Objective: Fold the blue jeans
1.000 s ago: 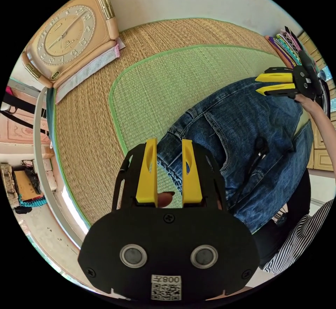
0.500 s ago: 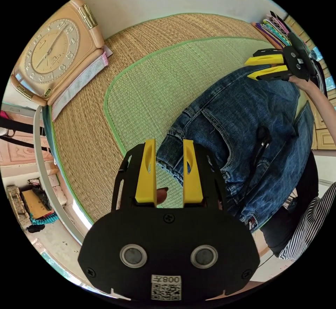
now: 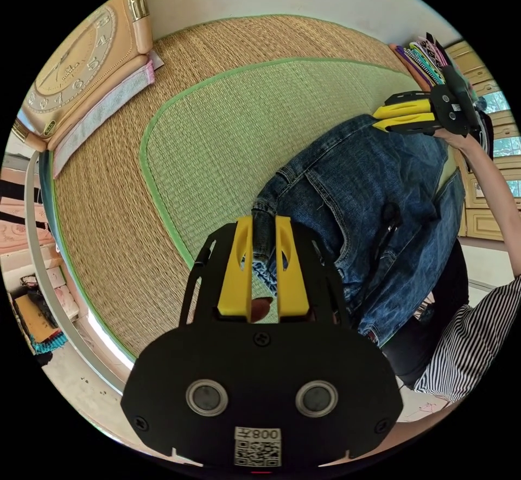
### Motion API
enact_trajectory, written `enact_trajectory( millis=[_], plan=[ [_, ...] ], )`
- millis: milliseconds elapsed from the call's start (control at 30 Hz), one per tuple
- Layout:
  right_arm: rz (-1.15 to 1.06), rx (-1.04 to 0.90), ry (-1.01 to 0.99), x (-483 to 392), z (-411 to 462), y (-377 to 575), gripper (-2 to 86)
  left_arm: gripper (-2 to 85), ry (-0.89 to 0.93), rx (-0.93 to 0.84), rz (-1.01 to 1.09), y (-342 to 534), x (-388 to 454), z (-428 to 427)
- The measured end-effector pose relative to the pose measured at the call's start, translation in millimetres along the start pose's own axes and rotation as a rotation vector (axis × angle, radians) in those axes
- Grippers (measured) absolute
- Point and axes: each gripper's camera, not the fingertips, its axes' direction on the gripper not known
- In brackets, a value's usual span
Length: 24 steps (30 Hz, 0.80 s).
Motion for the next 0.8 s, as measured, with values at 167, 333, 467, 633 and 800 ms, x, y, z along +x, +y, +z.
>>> enact_trajectory(
  millis=[167,333,467,633,800],
  plan=[
    [0.023,-0.018,0.004,-8,-8,-4,2.0,2.9,-0.039,0.038,-0.006,27,16,-21],
    [0.063,0.019,-0.013,-12,-29,5,1.3,1.7,-0.093,0.083,0.004,58,38,-43],
    [0.071,0.059,0.016,-27,-57,21,1.1,1.3,-0.125,0.131,0.002,88,61,-67],
    [0.073,0.099,0.071,-56,-93,46,1.1,1.1,-0.159,0.182,0.023,130,95,-100],
    [0.08,0.136,0.115,-93,-128,80,1.0,1.1,-0.196,0.237,0.059,179,140,-132]
  ],
)
